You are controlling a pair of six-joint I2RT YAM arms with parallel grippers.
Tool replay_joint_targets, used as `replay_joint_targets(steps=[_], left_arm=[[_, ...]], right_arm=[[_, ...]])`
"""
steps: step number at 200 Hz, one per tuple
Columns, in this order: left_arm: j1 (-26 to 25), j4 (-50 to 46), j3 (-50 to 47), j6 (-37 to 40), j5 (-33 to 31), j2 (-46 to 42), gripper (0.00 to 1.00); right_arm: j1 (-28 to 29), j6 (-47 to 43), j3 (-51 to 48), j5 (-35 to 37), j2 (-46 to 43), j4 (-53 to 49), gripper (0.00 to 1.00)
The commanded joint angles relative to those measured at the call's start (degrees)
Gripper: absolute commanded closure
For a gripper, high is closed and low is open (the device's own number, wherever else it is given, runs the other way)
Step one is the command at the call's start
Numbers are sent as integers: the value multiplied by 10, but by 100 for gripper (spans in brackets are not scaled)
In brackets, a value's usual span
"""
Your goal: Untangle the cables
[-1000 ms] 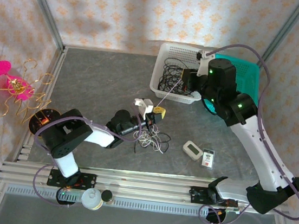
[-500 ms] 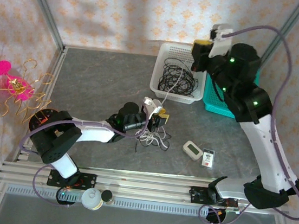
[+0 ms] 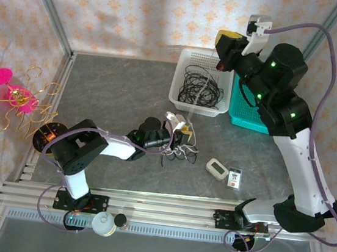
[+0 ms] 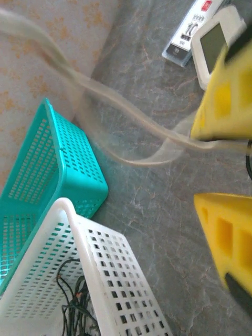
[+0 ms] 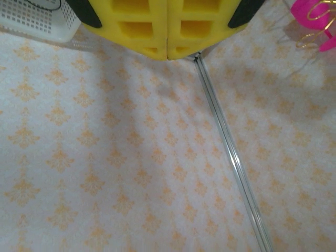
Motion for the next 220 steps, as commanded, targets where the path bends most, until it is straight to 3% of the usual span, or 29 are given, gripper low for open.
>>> replay_joint_targets(steps=[1,33,65,220], left_arm=[[-3,62,-21,-10,-25,17,85],[-2,76,-40,-16,-37,38,84],[-2,105,-62,-27,-56,55,100],[-2,206,-170,-77,-127,109,100]], right_arm=[[-1,9,45,6,-3,18,100],[-1,16,62,16,-1,32,100],[-1,21,75,19,2,34,100],[-1,-9,133,95,-2,54,100]])
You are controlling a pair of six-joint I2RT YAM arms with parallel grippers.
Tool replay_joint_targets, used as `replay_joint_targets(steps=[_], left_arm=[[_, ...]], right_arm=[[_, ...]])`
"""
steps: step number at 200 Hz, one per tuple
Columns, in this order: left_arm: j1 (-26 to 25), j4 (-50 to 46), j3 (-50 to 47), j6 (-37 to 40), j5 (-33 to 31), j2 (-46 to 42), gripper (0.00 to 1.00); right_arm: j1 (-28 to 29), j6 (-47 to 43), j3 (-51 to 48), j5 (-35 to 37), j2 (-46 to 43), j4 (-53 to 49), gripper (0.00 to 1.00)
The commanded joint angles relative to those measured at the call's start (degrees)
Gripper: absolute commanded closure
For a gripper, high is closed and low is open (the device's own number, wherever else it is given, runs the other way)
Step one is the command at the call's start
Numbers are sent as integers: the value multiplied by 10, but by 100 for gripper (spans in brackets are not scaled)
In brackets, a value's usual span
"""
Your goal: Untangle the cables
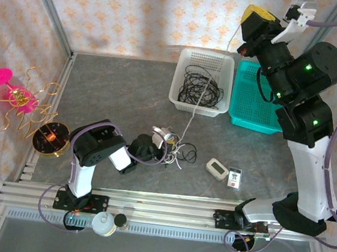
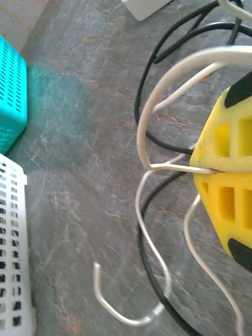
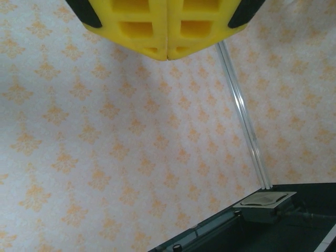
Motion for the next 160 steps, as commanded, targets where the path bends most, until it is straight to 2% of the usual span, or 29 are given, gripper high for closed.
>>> replay_joint_targets(steps=[1,67,124,160], left_arm=[[-2,42,-29,-16,-27,5,100],[-2,81,-62,-29,-43,7,100],[-2,93,-71,-33,-42,17,100],[2,126,-88,-47,-47,-11,100]], right_arm=[[-1,-14,17,29,-14,35,100],[-2,-43,46,87,-17,53,100],[-2,-70,74,125,-6,28,100],[-2,-56,62,83,-1,21,100]])
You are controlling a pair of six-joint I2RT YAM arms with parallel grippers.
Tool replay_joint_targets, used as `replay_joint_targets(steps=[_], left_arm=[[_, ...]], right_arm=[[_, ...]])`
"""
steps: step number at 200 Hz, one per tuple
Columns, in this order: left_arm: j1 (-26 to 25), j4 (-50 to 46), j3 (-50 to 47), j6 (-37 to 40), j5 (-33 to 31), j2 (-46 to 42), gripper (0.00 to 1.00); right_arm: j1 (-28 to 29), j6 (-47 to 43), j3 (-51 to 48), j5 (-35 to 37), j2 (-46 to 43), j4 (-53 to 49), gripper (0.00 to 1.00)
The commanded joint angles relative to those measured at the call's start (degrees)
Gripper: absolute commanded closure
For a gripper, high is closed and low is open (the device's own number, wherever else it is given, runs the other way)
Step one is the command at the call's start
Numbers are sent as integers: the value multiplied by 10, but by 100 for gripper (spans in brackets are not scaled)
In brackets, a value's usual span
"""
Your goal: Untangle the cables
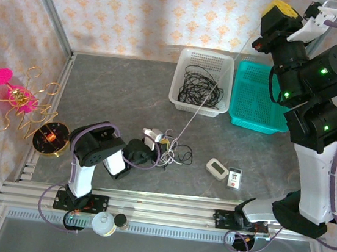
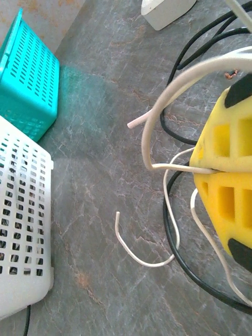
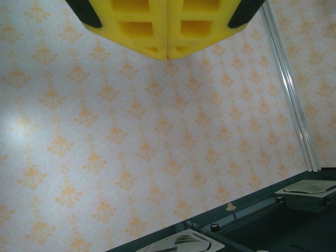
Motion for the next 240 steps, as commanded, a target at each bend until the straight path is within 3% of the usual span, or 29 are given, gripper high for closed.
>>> replay_joint_targets(steps=[1,13,24,41,60,109,127,145,171,205,216,240], left_arm=[[2,6,-22,-11,-13,-13,100],[4,-6,-26,-14,-20,-49,100],[6,-41,-24,-12,-28,-83,91],[9,-108,-16,-11,-53,-132,88],[16,-170,-9,-11,-78,-178,68],[24,-265,-1,-23,-123,-265,49],[21,-275,-2,6,-57,-299,37],[0,-300,17,57,22,-334,35],[-17,-356,65,110,64,-357,28],[-18,-326,94,145,124,-327,23],[-18,-319,105,152,121,-301,23],[-18,-348,148,168,41,-227,25]], right_arm=[[-2,0,10,-17,-4,38,100],[-2,3,0,-28,-6,37,100],[-1,4,-14,-33,-10,39,100],[-2,4,-30,-30,-14,41,100],[-2,6,-43,-34,-17,38,100],[-2,32,-50,-127,-1,23,100],[-2,41,-49,-145,5,29,100],[-2,55,-44,-176,14,31,100],[-1,67,-40,-195,24,38,100],[-2,71,-15,-198,36,42,100],[-2,71,2,-200,44,37,100],[-2,73,25,-200,47,33,100]])
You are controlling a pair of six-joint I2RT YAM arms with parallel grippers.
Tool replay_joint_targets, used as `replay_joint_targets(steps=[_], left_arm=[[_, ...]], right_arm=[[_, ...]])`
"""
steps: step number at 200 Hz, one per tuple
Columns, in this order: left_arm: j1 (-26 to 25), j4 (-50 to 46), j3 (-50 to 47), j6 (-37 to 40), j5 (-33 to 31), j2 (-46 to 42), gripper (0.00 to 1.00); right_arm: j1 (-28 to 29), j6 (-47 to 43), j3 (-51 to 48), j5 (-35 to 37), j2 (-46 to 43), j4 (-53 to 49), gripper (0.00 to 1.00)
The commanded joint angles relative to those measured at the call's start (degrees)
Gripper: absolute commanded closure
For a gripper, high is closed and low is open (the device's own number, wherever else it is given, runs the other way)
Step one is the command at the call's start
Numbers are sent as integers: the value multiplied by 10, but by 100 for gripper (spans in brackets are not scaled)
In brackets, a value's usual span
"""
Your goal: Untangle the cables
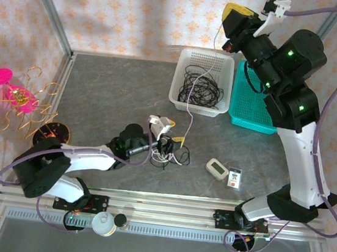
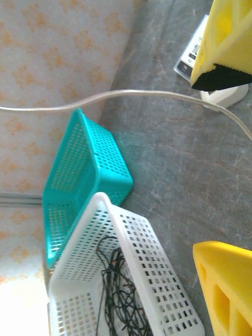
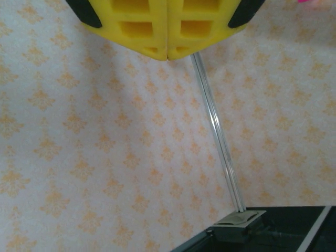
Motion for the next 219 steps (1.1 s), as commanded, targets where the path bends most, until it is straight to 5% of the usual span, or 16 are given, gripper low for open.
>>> replay_joint_targets(steps=[1,30,66,81,142,184,219], left_arm=[[0,-26,40,40,-39,61,26],[0,-9,67,39,-26,115,33],[0,8,80,19,-74,124,86],[0,5,78,10,-100,86,100],[5,-124,111,19,-96,-109,100],[44,-248,153,10,-111,-188,100],[62,-326,196,-44,-41,-191,100]], right_arm=[[-2,9,34,-15,-9,17,100],[-3,11,31,-11,-18,22,100],[-3,7,28,-1,-25,16,100],[-3,2,11,9,-33,17,100],[-37,-11,-173,143,-96,71,100],[-121,18,-274,141,-145,111,100],[-159,62,-342,105,-150,97,69]])
